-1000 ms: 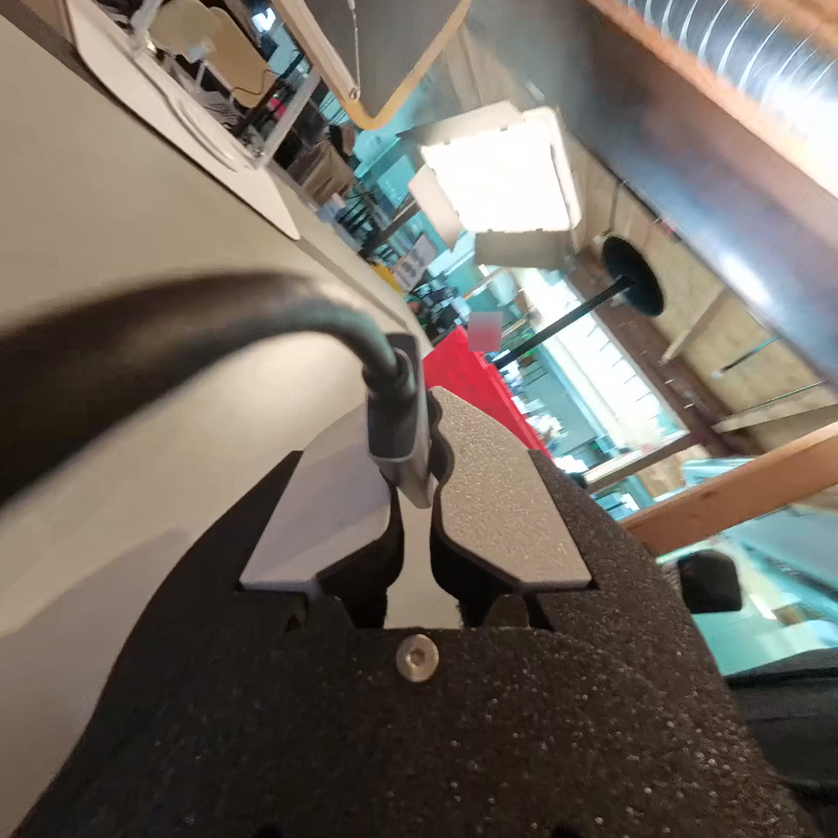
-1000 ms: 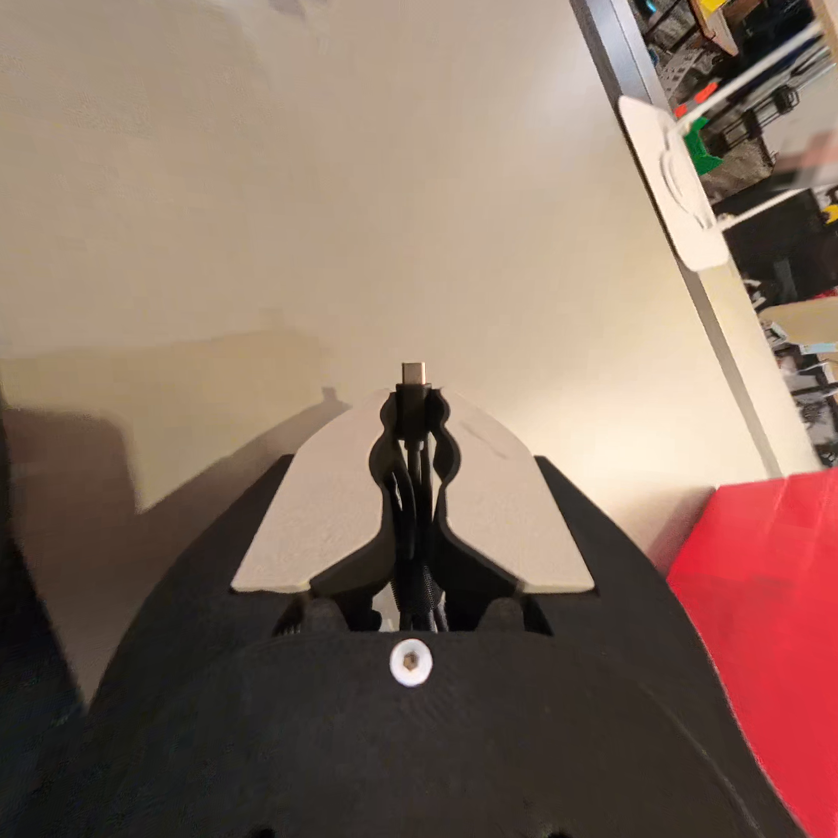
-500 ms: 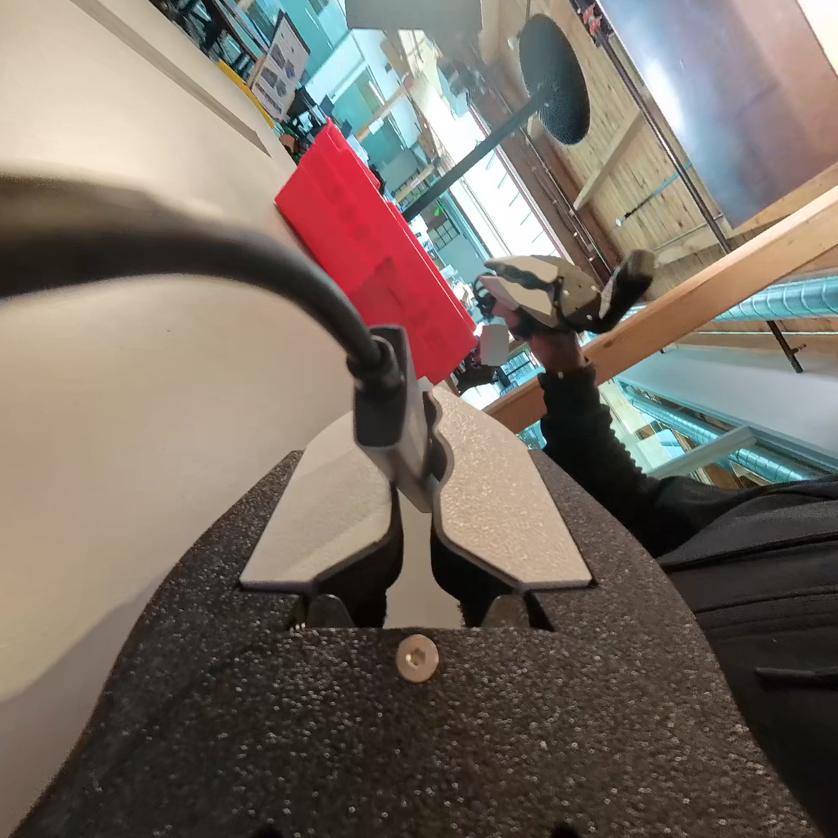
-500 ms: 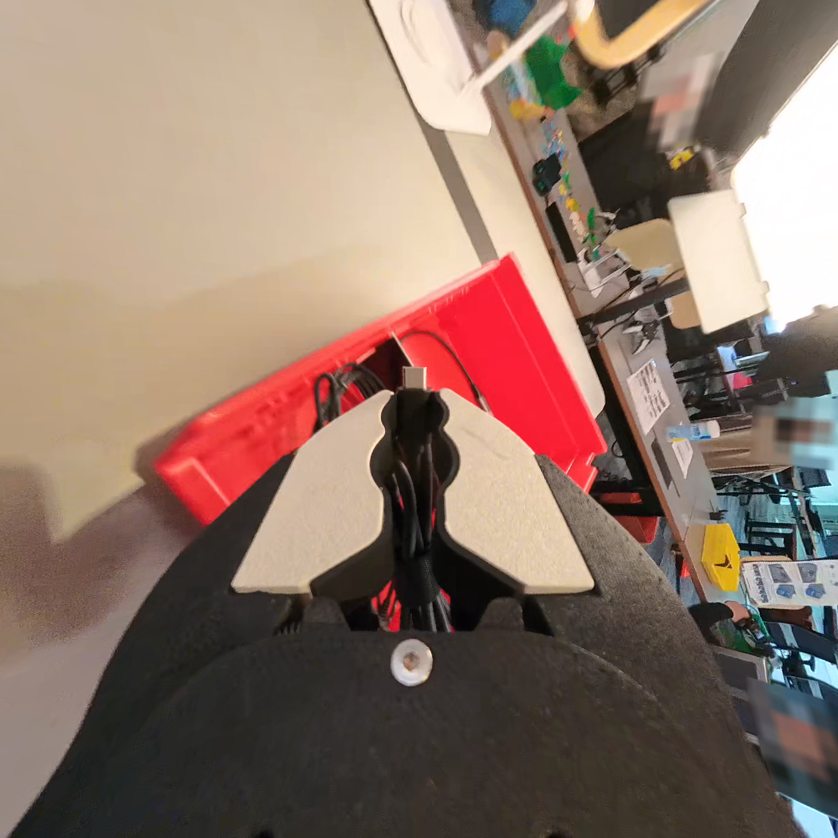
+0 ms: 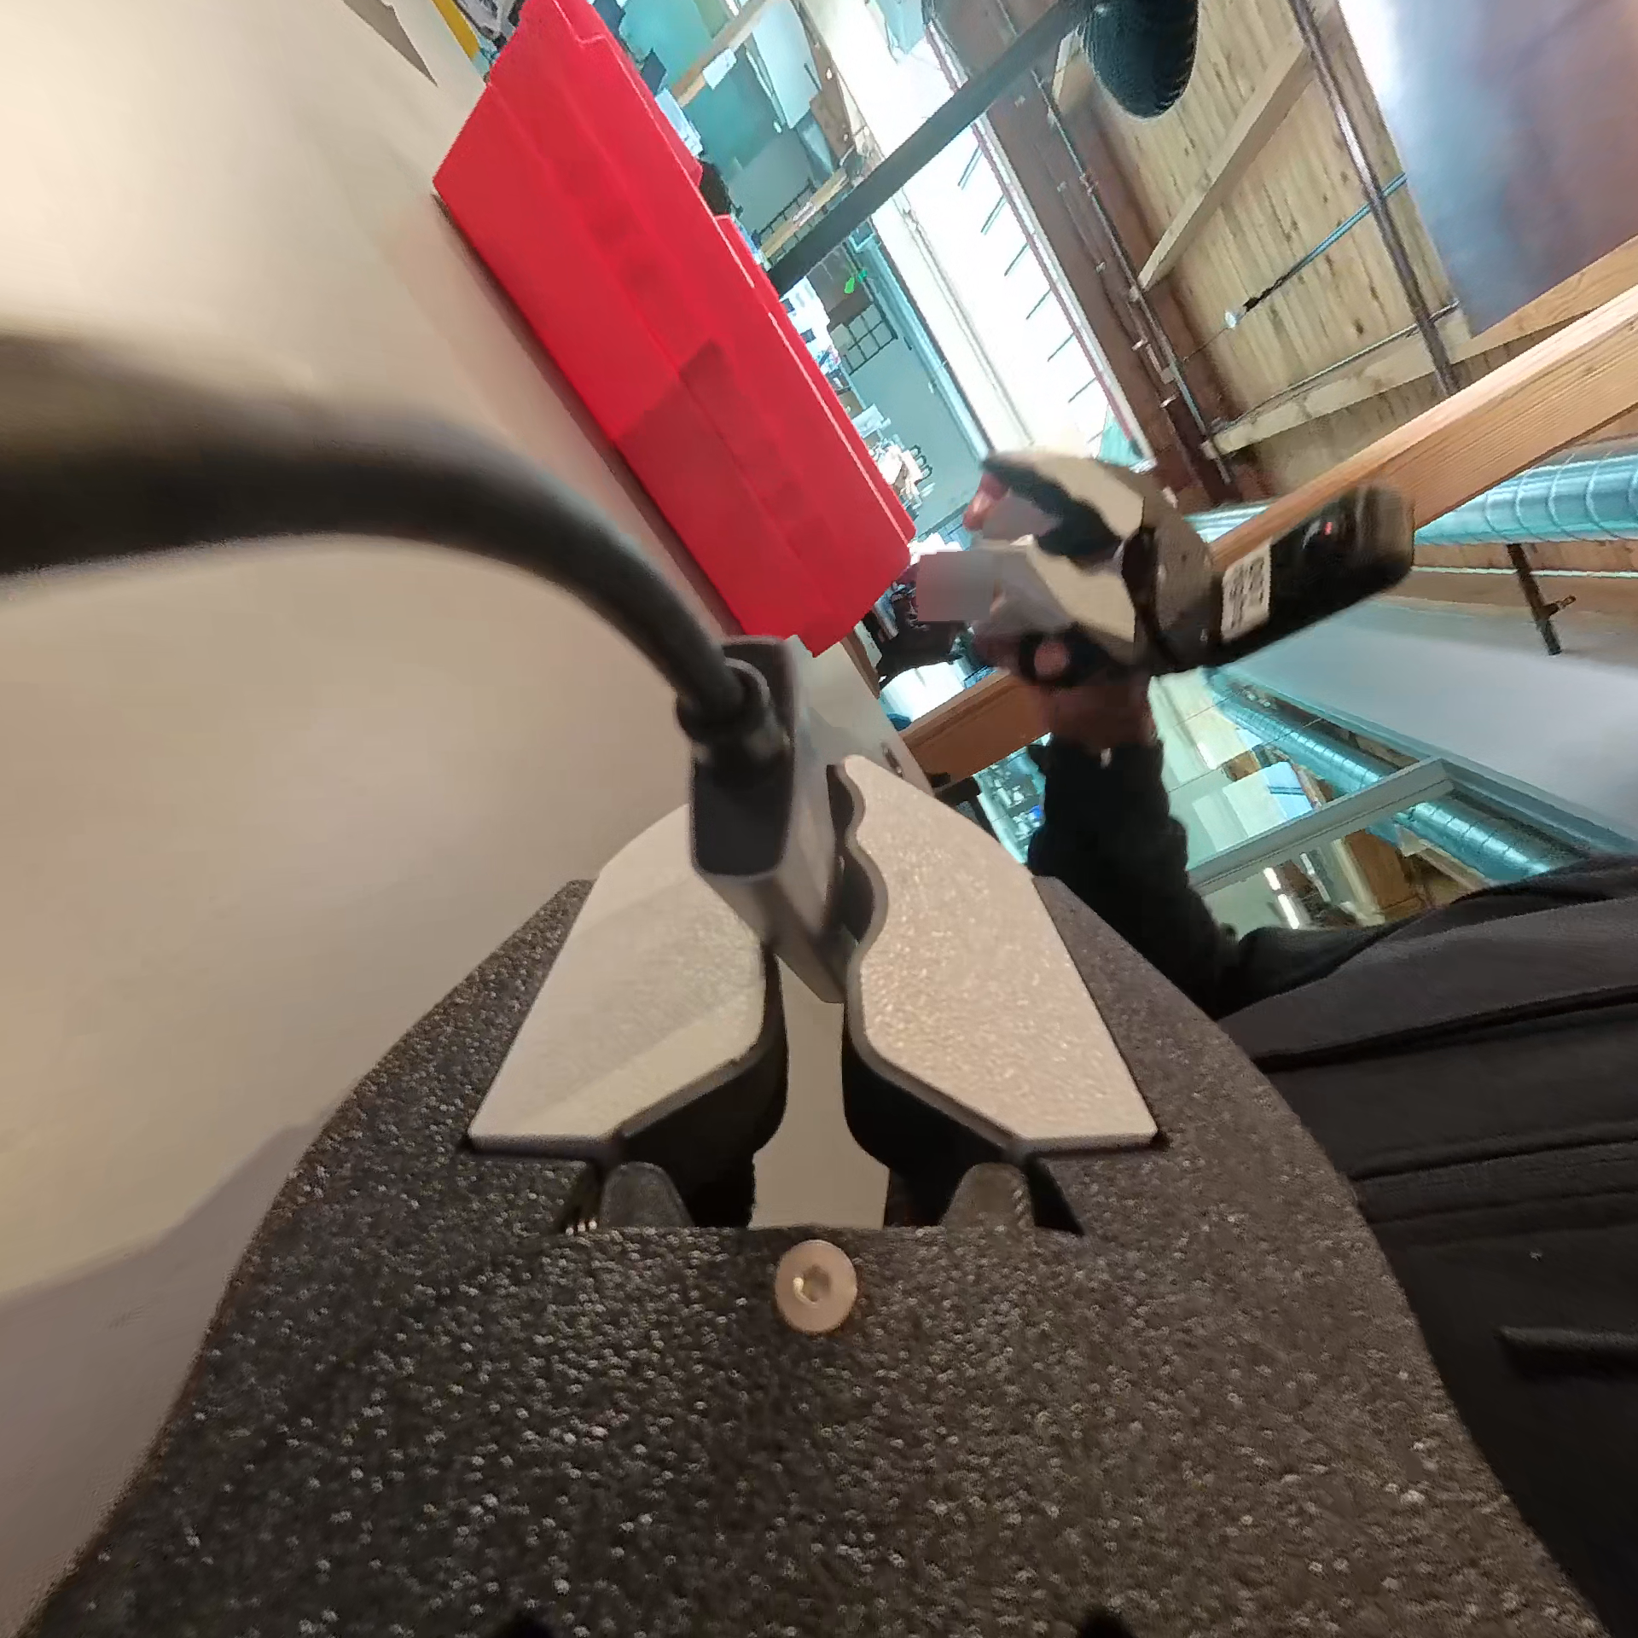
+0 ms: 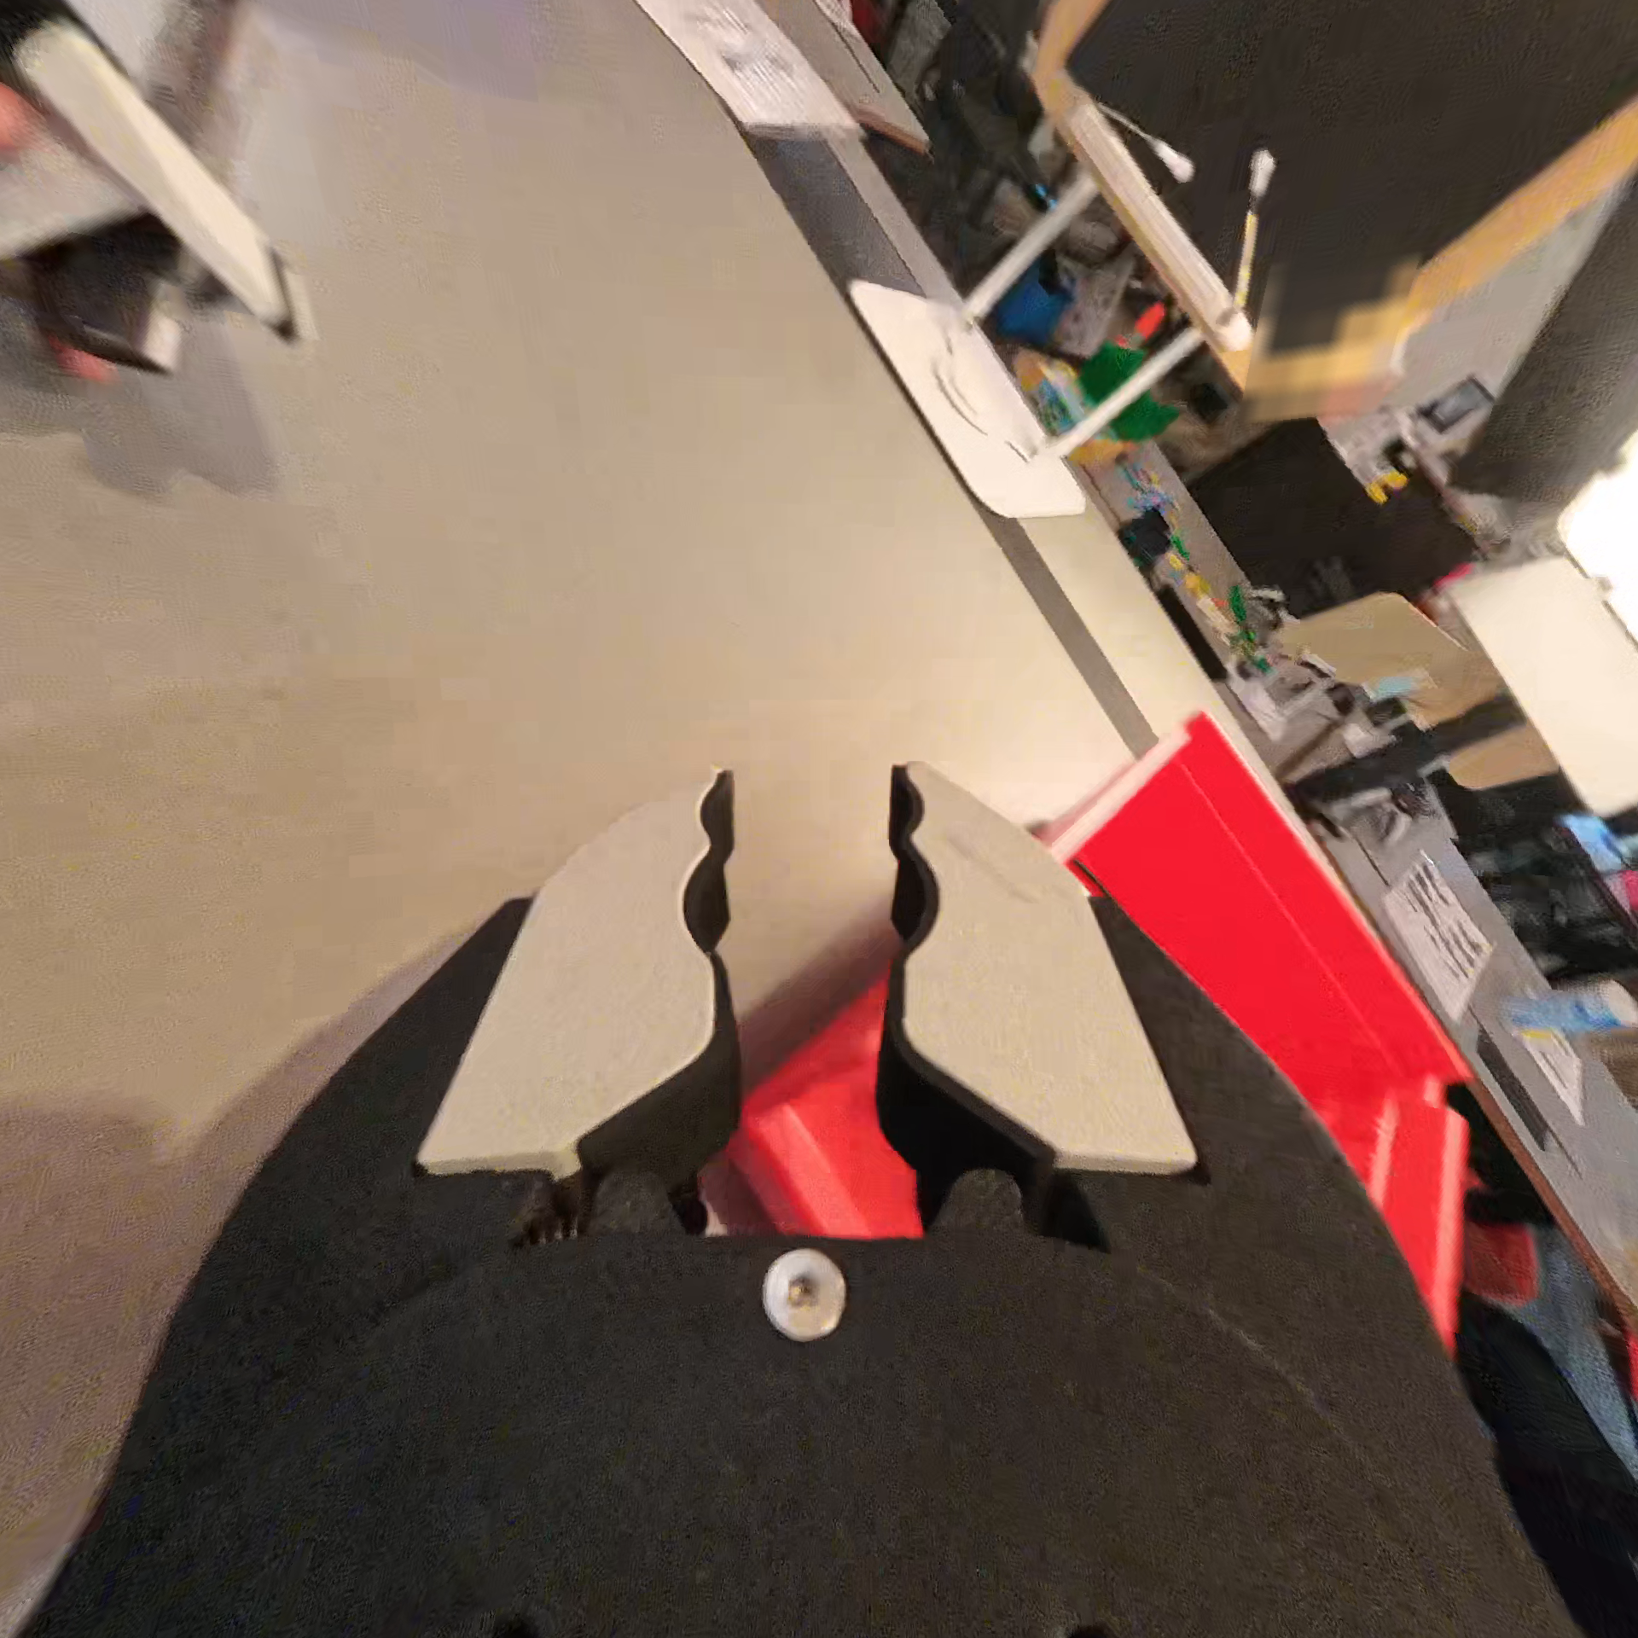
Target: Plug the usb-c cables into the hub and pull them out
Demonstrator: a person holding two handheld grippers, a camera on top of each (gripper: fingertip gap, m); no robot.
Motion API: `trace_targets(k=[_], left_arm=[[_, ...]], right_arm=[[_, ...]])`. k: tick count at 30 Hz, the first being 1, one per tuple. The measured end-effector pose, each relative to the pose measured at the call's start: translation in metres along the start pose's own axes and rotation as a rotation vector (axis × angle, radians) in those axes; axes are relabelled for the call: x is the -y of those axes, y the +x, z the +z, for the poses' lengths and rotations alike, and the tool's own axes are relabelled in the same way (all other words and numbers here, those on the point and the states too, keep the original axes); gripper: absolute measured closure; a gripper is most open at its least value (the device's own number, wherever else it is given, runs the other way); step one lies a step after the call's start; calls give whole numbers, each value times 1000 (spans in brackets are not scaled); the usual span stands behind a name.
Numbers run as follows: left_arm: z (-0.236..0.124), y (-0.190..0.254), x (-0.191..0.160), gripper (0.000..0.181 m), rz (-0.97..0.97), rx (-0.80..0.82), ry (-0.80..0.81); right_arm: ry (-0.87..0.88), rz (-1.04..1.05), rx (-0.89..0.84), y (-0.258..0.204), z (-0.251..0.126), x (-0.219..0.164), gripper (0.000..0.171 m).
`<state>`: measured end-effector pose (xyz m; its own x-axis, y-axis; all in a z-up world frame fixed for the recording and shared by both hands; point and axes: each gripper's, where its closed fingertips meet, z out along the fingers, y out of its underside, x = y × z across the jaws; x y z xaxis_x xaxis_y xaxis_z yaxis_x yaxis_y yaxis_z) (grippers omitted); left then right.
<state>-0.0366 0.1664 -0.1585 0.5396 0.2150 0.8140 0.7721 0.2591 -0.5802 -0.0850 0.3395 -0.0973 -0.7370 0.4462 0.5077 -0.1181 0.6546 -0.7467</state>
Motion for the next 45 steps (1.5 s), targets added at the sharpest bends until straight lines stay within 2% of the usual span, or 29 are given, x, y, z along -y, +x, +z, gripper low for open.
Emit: trace_targets(k=[4,7,12,18,19,21,24,28,34,35,39,42,45], left_arm=[[20,7,7,173,-78,-51,51],[30,7,12,173,-141,-77,102],[40,8,14,173,-255,-156,164],[55,13,1,173,-237,-166,75],[56,14,-2,173,-232,-163,55],[57,15,-3,170,-220,-163,40],[56,23,-5,144,-190,-197,10],[52,33,-14,127,-106,-221,-42],[43,58,-14,125,107,-330,-39],[40,64,-13,127,148,-355,-25],[30,80,-4,133,237,-452,61],[33,73,-2,133,224,-440,59],[33,71,1,133,216,-446,61]], right_arm=[[127,-18,133,-92,39,34,138],[187,19,146,-128,63,50,137],[170,61,86,-141,79,53,137],[170,61,43,-145,83,52,138],[172,61,26,-144,85,52,146],[173,49,-10,-140,87,52,146],[174,57,-41,-128,87,53,146],[192,101,-87,-93,81,55,146],[278,213,-179,-16,52,63,149],[300,236,-230,2,42,66,171],[383,328,-305,66,6,70,171],[289,338,-273,80,11,53,171],[222,338,-194,64,20,41,171]])
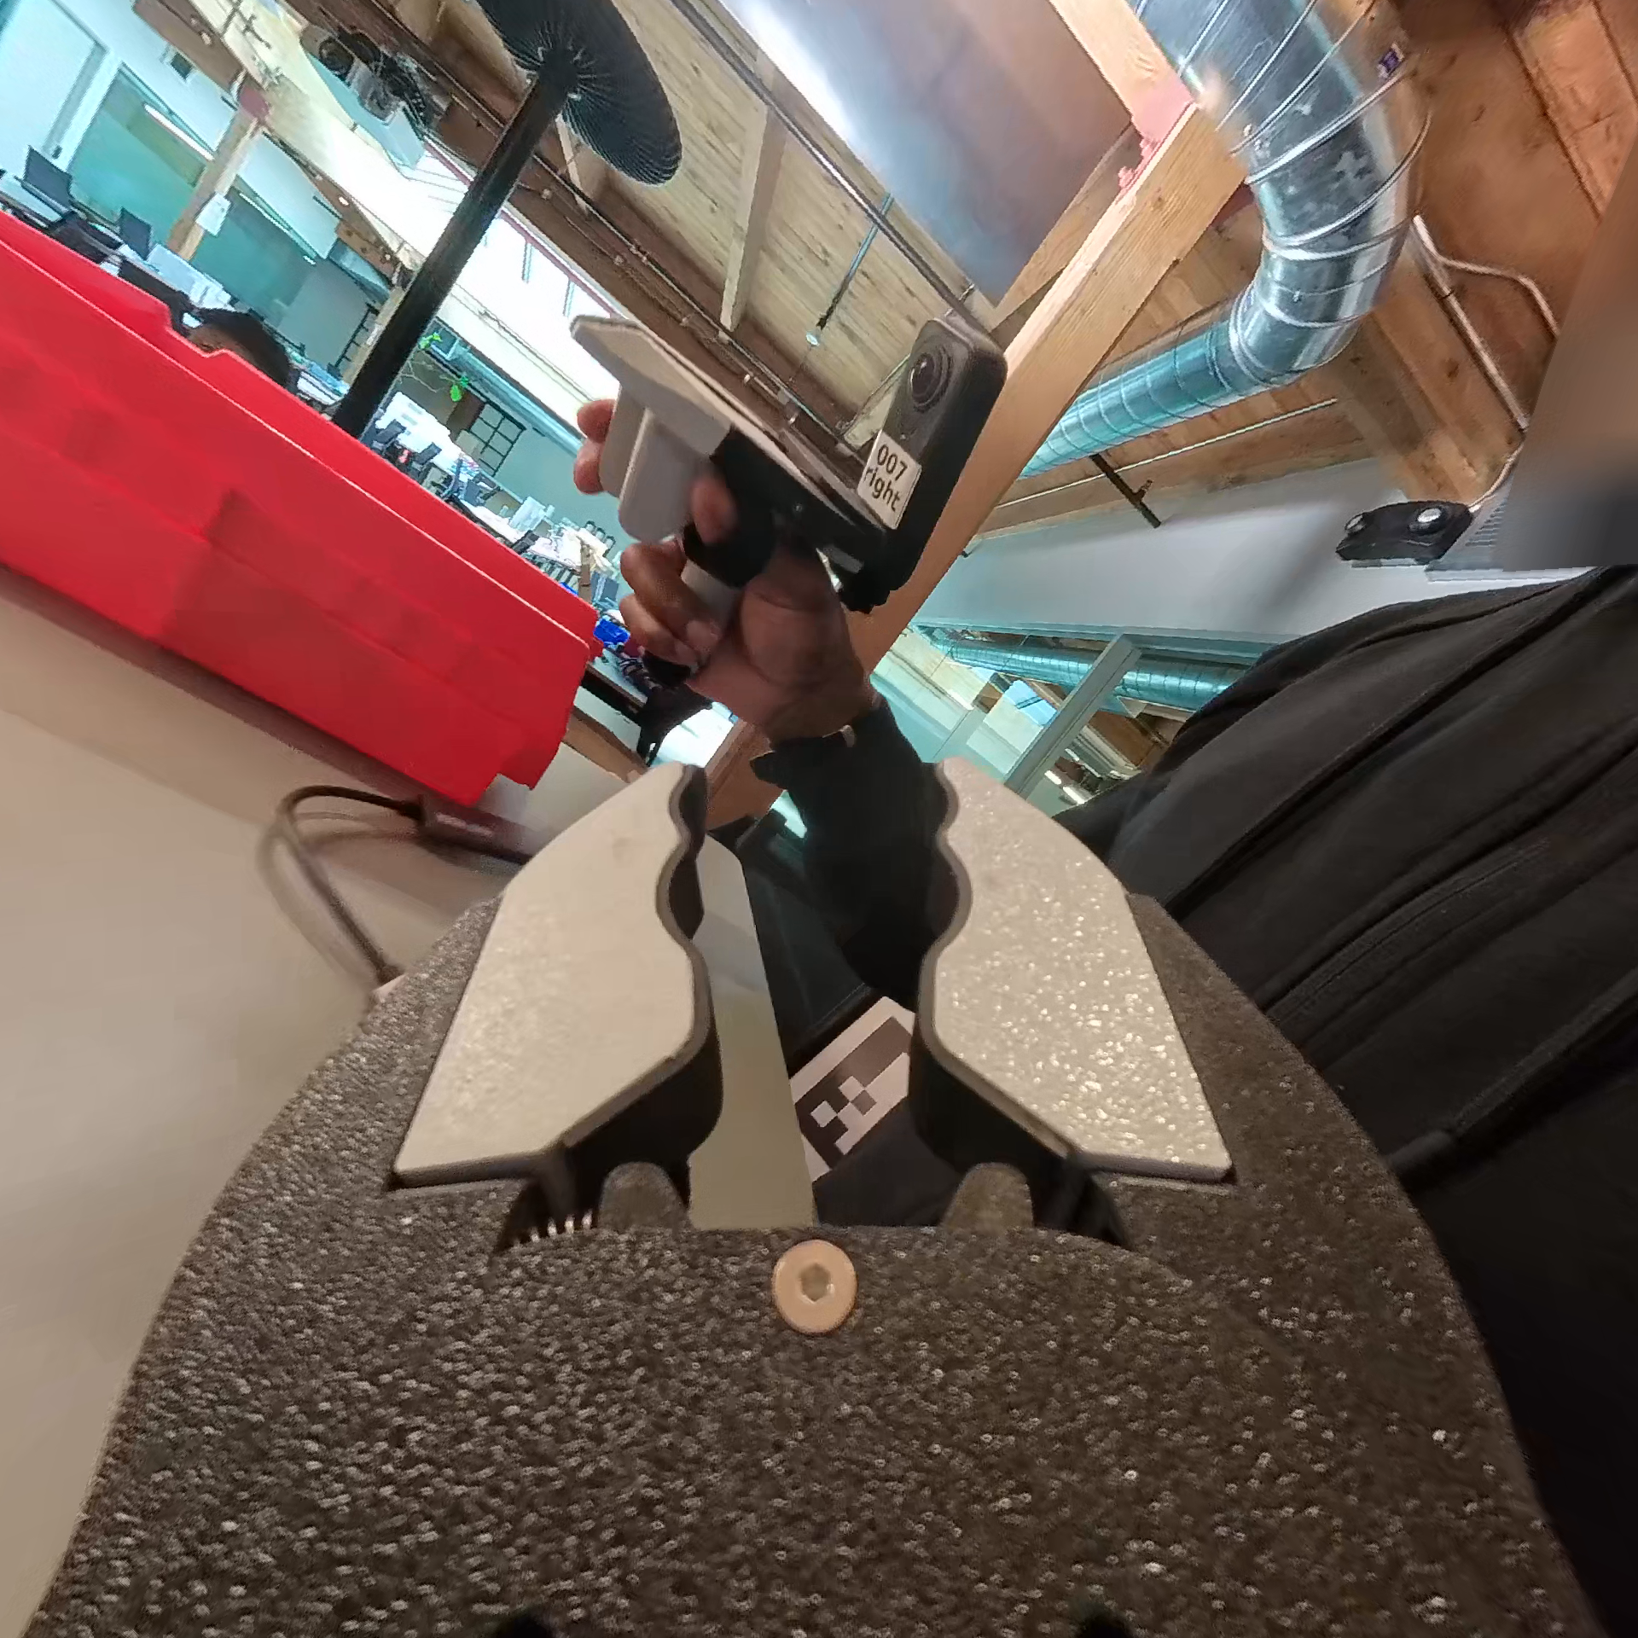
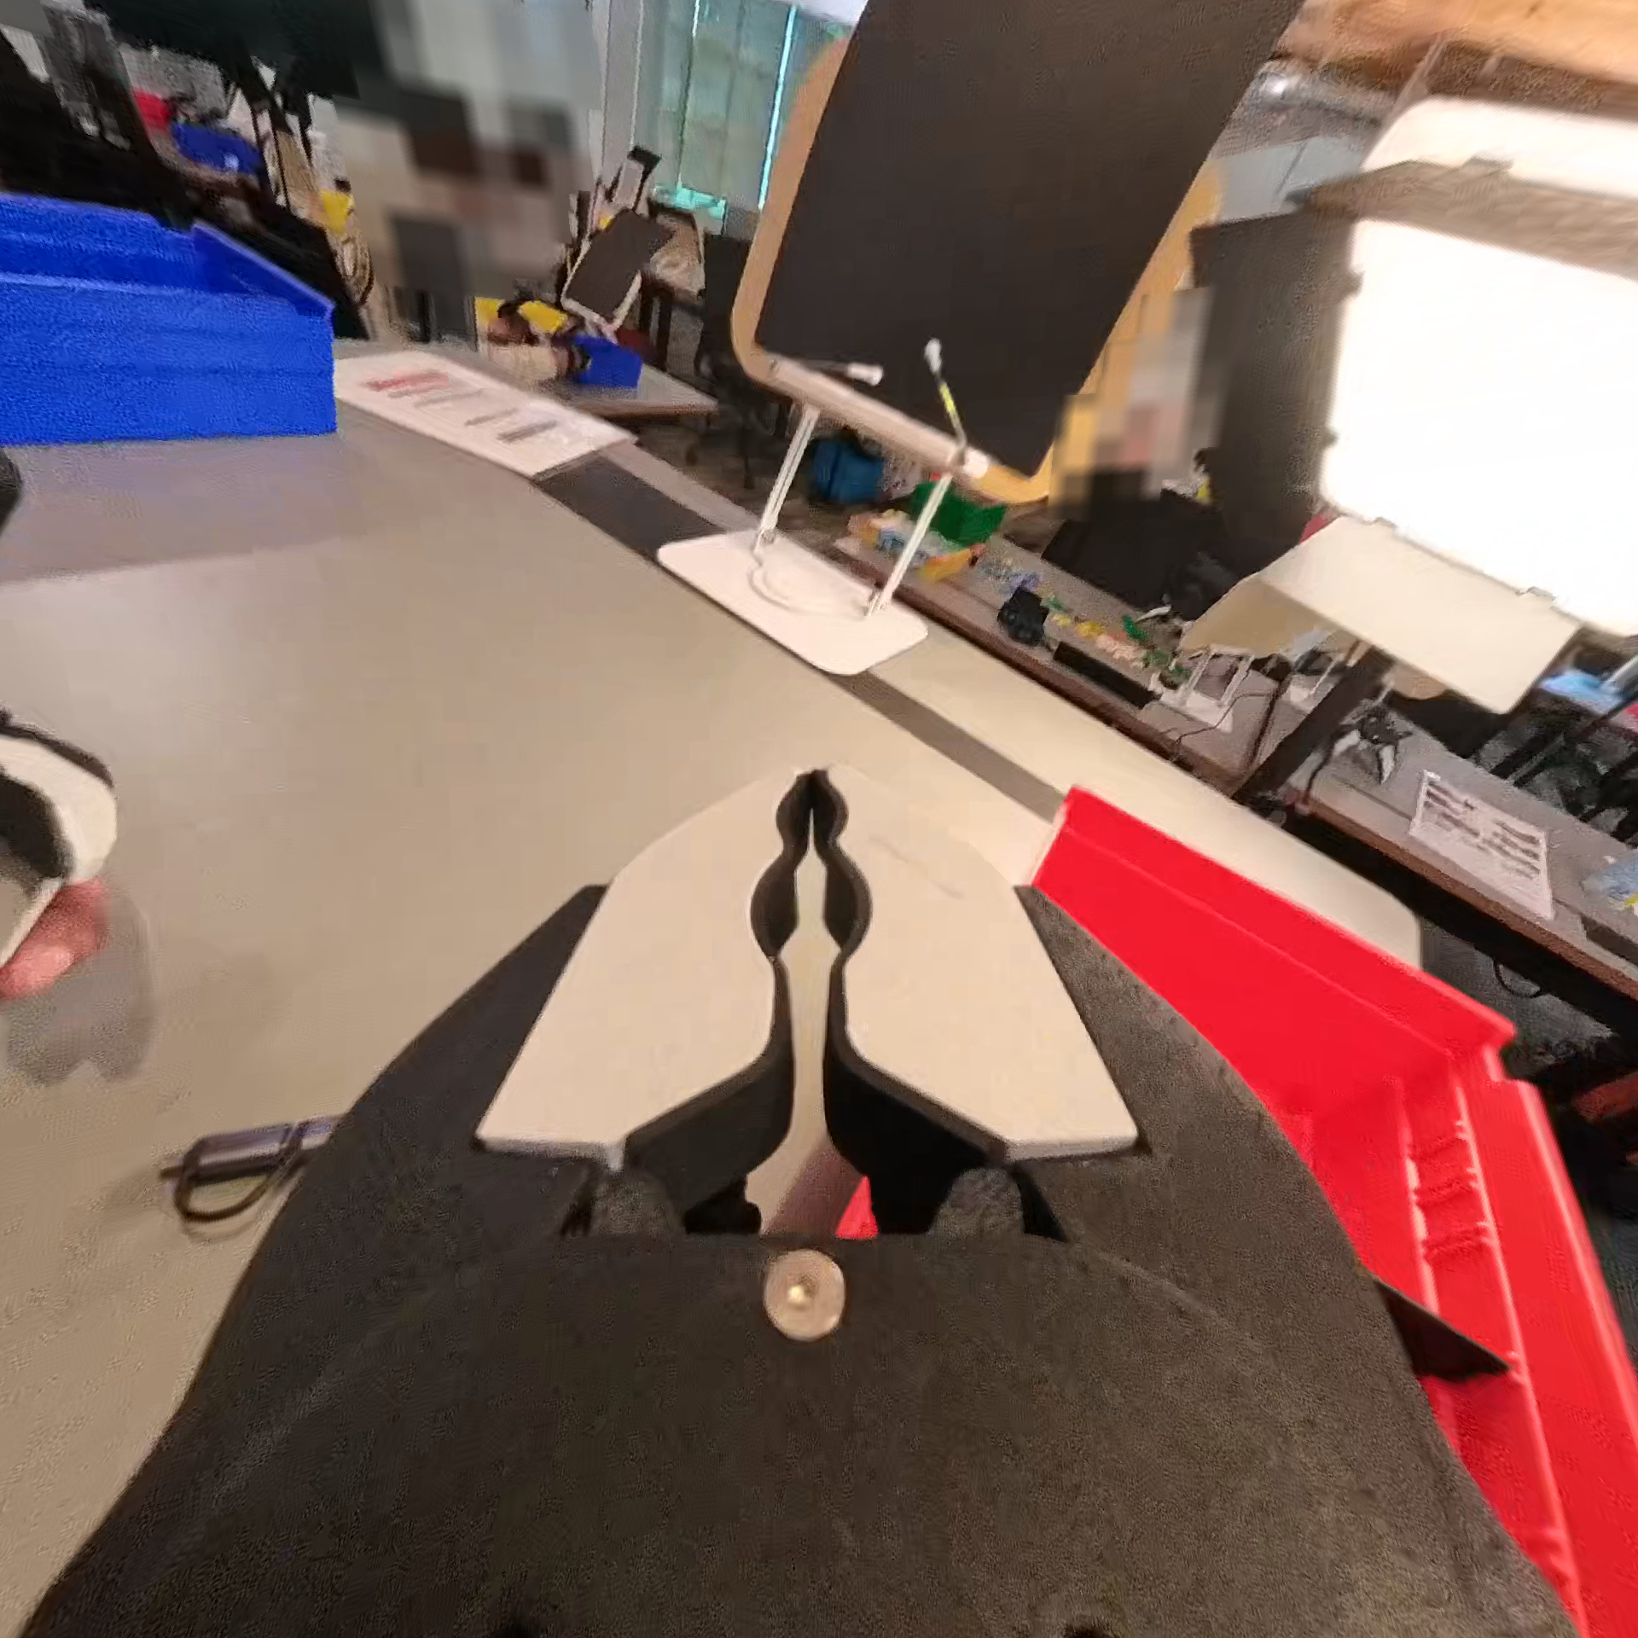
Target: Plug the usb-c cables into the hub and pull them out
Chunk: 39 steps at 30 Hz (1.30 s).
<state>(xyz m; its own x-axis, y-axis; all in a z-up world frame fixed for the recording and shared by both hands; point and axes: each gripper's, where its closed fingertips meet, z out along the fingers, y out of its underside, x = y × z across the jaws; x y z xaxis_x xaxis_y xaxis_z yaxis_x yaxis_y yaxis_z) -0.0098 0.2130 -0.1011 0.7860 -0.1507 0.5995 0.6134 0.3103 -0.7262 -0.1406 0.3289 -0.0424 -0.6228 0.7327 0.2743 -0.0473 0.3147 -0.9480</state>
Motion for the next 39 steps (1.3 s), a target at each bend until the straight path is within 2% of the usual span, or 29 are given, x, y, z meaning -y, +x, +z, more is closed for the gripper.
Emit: trace_targets(k=[3,6,8,10,12,14,17,20,26,27,29,30,35,39], left_arm=[[0,-6,-2,128,40,53,-40],[-4,-17,0,117,123,156,-64],[-10,-27,6,106,201,259,-74],[-17,-33,13,101,264,334,-78],[-23,-35,20,100,291,372,-72],[-26,-35,24,100,287,369,-64],[-29,-38,25,101,256,362,-59],[-30,-40,20,102,219,356,-66],[-21,-42,5,105,170,331,-120],[-19,-43,2,105,166,329,-139],[-15,-46,-5,105,157,328,-180],[-14,-47,-7,105,151,330,-196],[-18,-50,-1,108,115,333,-156],[-29,-51,11,111,91,348,-74]], right_arm=[[-244,-53,72,-26,4,-44,169],[-509,-171,107,-46,-7,-93,157],[-562,-231,78,-49,-18,-99,159],[-531,-225,53,-51,-28,-92,161],[-484,-242,97,-65,-39,-84,164],[-552,-232,118,-72,-52,-96,162],[-693,-139,122,-70,-75,-128,155],[-757,-3,100,-64,-93,-152,146],[-826,257,58,-54,-93,-195,122],[-815,291,73,-56,-90,-198,124],[-784,307,66,-58,-84,-197,146],[-784,293,78,-60,-83,-196,149],[-743,146,135,-76,-77,-182,150],[-594,128,170,-78,-68,-137,149]])
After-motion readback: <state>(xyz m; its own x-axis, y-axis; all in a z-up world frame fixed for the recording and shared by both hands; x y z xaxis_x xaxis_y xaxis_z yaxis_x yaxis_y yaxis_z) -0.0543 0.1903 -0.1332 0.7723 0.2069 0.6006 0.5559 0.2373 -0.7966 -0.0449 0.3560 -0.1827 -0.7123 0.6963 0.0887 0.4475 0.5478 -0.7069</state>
